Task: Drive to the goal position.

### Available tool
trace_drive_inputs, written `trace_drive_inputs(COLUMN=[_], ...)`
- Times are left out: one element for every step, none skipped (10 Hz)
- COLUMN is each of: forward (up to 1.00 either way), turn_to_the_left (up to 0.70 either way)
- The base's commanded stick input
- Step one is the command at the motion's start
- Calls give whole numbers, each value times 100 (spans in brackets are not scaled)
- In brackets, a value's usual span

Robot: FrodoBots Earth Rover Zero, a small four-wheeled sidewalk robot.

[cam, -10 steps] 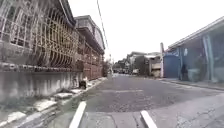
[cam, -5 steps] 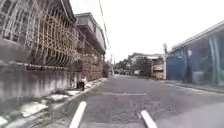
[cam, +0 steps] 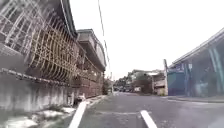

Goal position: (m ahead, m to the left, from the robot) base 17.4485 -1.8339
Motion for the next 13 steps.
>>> trace_drive_inputs(forward=[70, 70, 70, 70, 70, 70, 70, 70, 70, 70, 70, 70, 70], turn_to_the_left=[0, 0, 0, 0, 0, 0, 0, 0, 0, 0, 0, -5, -30])
